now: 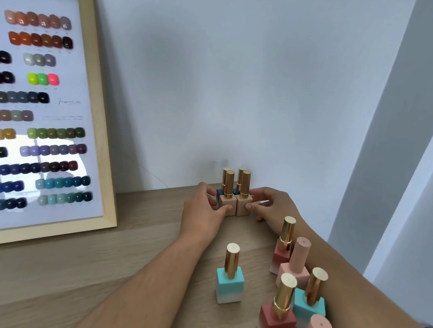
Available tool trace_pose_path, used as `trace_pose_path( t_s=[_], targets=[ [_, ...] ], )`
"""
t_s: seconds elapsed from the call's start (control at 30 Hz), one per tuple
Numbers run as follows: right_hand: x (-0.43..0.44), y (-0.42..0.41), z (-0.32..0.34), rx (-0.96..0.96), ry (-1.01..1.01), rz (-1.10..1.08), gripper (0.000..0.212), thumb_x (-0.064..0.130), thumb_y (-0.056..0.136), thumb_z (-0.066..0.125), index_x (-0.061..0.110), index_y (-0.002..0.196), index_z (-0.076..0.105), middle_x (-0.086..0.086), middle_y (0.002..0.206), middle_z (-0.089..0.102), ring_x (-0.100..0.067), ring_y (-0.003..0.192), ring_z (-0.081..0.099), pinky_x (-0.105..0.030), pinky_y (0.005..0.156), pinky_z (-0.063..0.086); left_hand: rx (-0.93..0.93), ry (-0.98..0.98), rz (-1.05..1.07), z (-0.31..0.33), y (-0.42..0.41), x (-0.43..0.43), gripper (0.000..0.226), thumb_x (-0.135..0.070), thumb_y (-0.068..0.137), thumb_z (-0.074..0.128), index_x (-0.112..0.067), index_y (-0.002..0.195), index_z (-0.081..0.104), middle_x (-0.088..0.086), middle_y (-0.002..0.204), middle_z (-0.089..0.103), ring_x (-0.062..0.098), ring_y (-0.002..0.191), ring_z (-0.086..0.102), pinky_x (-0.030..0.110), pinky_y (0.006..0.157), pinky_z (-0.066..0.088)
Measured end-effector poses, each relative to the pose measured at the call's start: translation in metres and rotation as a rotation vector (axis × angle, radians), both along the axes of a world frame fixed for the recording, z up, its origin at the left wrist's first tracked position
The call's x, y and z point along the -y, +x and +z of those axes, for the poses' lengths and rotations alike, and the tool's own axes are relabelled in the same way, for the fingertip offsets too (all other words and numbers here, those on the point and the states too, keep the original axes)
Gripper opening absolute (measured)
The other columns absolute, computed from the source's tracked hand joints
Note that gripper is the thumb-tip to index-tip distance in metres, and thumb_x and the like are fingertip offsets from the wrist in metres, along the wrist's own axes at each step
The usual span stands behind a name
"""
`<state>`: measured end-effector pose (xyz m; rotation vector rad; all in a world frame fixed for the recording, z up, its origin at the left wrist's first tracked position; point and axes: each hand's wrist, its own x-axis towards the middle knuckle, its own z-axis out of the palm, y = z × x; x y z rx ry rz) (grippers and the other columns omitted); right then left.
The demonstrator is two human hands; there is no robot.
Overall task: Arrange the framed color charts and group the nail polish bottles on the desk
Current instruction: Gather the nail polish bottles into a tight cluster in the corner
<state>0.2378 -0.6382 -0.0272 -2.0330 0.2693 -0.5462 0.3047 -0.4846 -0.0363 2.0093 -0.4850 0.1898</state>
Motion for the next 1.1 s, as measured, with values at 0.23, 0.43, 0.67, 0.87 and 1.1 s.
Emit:
trace_pose_path(
  t_s=[0.23,0.43,0.67,0.87,1.1],
  targets=[
    [0.003,0.009,-0.001,0.007,-0.039,-0.017,0.029,0.013,0.08,0.07,0.013,0.108,0.063,-0.002,0.092,0.066,-0.015,0.063,0.06,-0.017,0.059,0.046,0.007,-0.006,0.004,0.0,0.008,0.005,0.035,-0.029,0.071,0.078,-0.025,0.09,0.049,-0.012,0.078,0.054,0.006,0.075,0.055,0.022,0.065,0.045],
    [0.006,0.02,-0.003,0.02,-0.036,-0.024,0.029,0.014,0.079,0.071,0.014,0.106,0.064,-0.001,0.09,0.066,-0.016,0.064,0.061,-0.019,0.059,0.047,0.004,-0.03,-0.007,-0.001,0.017,0.006,0.034,-0.027,0.071,0.079,-0.023,0.089,0.05,-0.011,0.078,0.055,0.004,0.072,0.055,0.024,0.068,0.047],
    [0.011,0.03,-0.005,0.023,-0.033,-0.024,0.03,0.014,0.077,0.072,0.016,0.106,0.064,-0.003,0.091,0.067,-0.013,0.067,0.061,-0.02,0.059,0.05,-0.002,-0.019,-0.022,0.002,0.025,0.009,0.035,-0.029,0.072,0.078,-0.021,0.093,0.051,-0.005,0.084,0.058,0.011,0.079,0.057,0.024,0.069,0.047],
    [0.01,0.026,-0.002,-0.001,-0.033,-0.019,0.036,0.015,0.077,0.073,0.015,0.112,0.063,-0.003,0.096,0.068,-0.018,0.077,0.063,-0.027,0.071,0.053,-0.022,0.002,-0.04,0.005,0.023,0.006,0.042,-0.033,0.07,0.078,-0.023,0.097,0.048,-0.005,0.086,0.057,0.011,0.082,0.056,0.023,0.068,0.046],
    [0.003,-0.03,0.001,0.061,0.017,-0.161,0.017,0.02,0.08,0.07,0.023,0.096,0.066,0.006,0.09,0.067,-0.008,0.08,0.062,-0.023,0.074,0.051,-0.06,-0.05,-0.034,0.008,-0.016,-0.028,0.03,-0.034,0.076,0.072,-0.025,0.095,0.052,-0.006,0.088,0.058,0.005,0.079,0.055,0.014,0.058,0.037]
  ],
)
